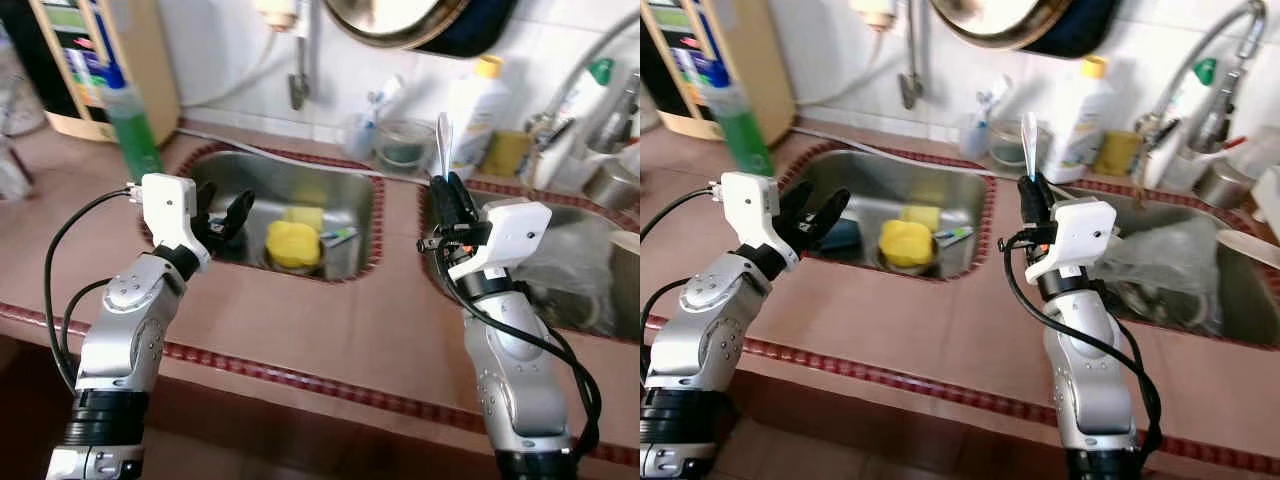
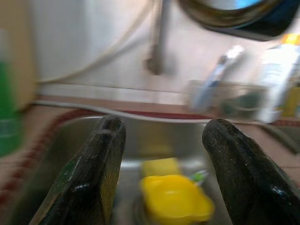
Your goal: Kitchen organization
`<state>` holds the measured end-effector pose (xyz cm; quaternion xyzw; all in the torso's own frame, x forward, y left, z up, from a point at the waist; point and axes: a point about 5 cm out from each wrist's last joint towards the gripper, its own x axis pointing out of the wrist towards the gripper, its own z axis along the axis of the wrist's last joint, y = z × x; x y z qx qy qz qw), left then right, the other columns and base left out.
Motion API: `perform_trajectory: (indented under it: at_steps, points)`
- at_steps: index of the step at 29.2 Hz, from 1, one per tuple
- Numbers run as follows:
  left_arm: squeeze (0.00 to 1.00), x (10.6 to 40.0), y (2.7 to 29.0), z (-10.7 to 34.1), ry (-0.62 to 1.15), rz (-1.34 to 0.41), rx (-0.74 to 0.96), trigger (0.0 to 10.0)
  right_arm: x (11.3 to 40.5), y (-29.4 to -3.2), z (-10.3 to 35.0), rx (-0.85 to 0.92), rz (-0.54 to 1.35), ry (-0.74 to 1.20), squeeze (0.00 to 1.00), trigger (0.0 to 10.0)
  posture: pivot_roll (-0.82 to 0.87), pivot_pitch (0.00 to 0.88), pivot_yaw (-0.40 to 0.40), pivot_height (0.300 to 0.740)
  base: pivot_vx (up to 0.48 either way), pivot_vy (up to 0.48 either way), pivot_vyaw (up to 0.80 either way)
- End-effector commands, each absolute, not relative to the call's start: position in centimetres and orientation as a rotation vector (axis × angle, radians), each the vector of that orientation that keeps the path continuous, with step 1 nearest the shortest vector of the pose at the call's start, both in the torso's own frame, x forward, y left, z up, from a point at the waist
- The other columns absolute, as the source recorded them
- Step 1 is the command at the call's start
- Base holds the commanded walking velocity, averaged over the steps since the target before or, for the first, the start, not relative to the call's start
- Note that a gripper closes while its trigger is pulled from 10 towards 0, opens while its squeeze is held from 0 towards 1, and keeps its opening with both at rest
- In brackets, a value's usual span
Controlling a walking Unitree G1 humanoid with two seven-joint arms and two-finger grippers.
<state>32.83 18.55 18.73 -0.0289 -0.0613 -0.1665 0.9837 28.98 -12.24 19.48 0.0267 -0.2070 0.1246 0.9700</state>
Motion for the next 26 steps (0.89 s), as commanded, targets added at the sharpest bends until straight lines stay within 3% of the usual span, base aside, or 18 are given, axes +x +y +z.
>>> perform_trajectory:
  at_steps: [1, 10, 26]
  points:
    - [0.00, 33.0, 17.8, 19.1, -0.134, -0.365, -0.050, 10.0, 29.0, -13.2, 19.4, 0.036, 0.220, -0.423, 0.00, 10.0, 0.04, 0.041, -0.033, 0.740, 0.000, 0.480, 0.00]
    - [0.00, 32.9, 17.7, 19.3, -0.152, -0.374, -0.053, 10.0, 29.1, -13.1, 19.4, 0.036, 0.220, -0.425, 0.00, 10.0, 0.04, 0.039, -0.031, 0.740, 0.000, 0.437, 0.00]
    - [0.00, 31.1, 14.8, 19.0, -0.197, -0.564, 0.081, 10.0, 29.6, -14.1, 18.5, 0.004, 0.218, -0.390, 0.00, 10.0, 0.05, 0.037, -0.033, 0.740, 0.000, 0.000, 0.00]
